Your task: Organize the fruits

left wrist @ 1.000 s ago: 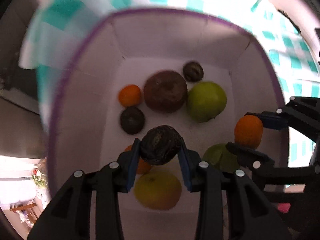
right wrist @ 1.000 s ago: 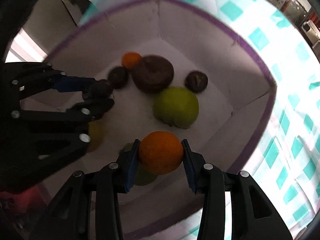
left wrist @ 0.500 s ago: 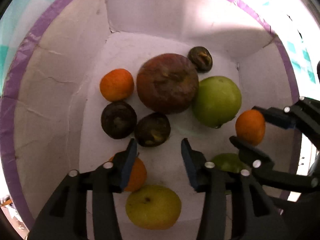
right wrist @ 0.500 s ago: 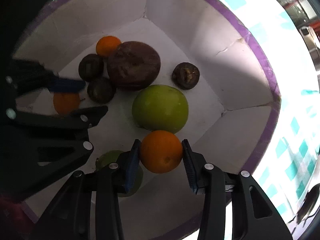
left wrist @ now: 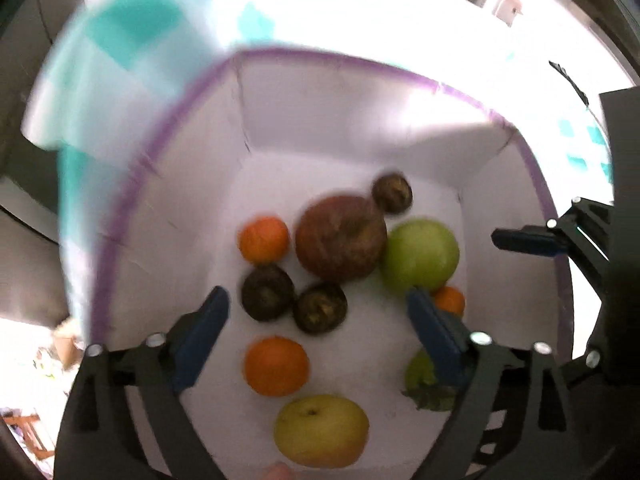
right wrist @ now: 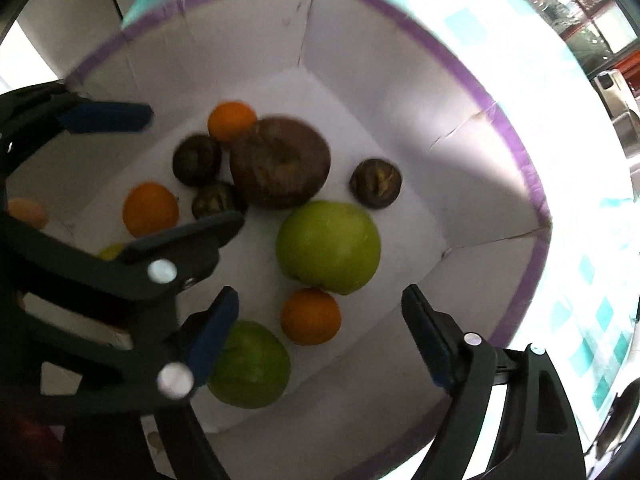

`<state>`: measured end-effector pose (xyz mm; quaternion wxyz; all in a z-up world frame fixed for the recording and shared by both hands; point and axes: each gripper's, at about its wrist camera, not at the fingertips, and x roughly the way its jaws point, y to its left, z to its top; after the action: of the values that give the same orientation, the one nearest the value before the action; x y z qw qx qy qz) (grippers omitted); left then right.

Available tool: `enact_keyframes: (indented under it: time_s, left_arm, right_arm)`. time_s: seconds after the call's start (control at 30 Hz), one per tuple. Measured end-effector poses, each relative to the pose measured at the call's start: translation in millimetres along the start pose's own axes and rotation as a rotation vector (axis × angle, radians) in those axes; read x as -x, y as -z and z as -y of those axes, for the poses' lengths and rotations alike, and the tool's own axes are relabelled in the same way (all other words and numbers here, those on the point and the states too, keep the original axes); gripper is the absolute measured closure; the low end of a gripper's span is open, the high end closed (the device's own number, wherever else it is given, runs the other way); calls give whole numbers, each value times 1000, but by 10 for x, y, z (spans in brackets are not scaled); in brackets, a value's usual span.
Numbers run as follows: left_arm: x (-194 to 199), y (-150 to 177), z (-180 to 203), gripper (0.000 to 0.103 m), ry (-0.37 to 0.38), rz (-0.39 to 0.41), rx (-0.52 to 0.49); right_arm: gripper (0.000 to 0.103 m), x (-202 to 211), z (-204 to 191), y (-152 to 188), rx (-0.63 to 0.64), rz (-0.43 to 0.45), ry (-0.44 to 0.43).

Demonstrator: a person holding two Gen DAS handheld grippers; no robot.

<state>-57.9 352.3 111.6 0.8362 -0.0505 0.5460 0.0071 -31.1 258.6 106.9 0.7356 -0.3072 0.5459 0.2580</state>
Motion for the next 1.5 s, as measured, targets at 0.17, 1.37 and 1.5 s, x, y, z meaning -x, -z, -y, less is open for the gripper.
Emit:
enact_keyframes:
  time_s: [0.17,1.37,1.5]
  left_arm:
    - [430,7,80,2,-103,146,10]
    - [720,621,-114,2,-339,-2,497]
    - [581,634,-165,2,-319,-37,488]
  right_arm:
    - [17,190,184,39,-67,98,-53]
    - [17,226,297,-11,-98,109,-34]
    - [17,138,270,-39,-117,89,-51]
